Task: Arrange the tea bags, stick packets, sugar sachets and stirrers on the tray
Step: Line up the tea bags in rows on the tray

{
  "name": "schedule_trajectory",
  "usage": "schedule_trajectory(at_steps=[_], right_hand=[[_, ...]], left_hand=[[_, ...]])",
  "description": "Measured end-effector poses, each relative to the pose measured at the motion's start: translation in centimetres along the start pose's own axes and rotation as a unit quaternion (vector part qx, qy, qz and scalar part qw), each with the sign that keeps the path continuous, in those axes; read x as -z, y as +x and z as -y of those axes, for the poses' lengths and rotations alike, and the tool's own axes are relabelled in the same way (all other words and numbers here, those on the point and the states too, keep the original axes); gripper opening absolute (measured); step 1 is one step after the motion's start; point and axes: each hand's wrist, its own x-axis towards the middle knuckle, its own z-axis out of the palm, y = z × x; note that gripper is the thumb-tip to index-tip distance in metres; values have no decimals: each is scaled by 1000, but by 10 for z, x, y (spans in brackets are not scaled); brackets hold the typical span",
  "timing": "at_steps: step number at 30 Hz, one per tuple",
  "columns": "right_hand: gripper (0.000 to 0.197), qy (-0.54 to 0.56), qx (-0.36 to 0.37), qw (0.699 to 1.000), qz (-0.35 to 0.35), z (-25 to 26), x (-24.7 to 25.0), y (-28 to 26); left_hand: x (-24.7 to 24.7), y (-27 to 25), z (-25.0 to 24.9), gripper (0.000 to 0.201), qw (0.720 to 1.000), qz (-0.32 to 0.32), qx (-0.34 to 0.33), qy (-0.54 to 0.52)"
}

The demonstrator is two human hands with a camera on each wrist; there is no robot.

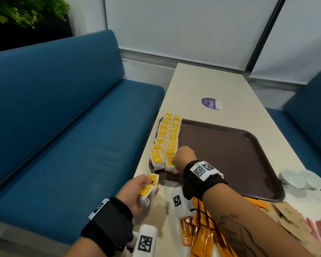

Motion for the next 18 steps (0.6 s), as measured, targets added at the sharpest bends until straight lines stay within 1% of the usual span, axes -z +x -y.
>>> schedule_trajectory(at_steps=[1, 3, 6, 8, 9, 12, 13, 14, 15, 17, 18], right_hand=[[22, -5, -4, 1000, -5, -1, 0, 4], [28, 12, 1, 1000, -10, -3, 0, 9], [27, 47, 14, 999, -9, -1, -1, 10], [27, 48, 17, 999, -14, -2, 0, 9], [27, 55, 17, 998, -25, -3, 0, 6], [23, 120, 38, 989, -75, -6, 4, -5], [21, 134, 49, 987, -73, -6, 7, -12], [22, 148, 65, 985, -60, -7, 11, -21], [25, 168, 77, 982, -34, -7, 15, -32], [30, 194, 79, 977, 43, -8, 21, -54], [33, 183, 73, 977, 78, -9, 22, -62]], left_hand=[[0, 0, -1, 13, 1000, -4, -5, 4], [-1, 2, -2, 11, 1000, -5, -19, 9], [-1, 4, -4, 14, 999, 4, -44, 17], [-2, 5, -4, 13, 998, 13, -57, 14], [-3, 5, -4, 12, 998, 18, -61, 12], [-8, 5, -5, 11, 997, 31, -67, -5], [-10, 5, -6, 11, 997, 35, -68, -10], [-12, 6, -5, 11, 997, 40, -69, -13], [-13, 6, -5, 10, 996, 44, -70, -16], [-18, 6, -4, 11, 996, 55, -72, -20], [-20, 5, -4, 11, 995, 62, -73, -18]])
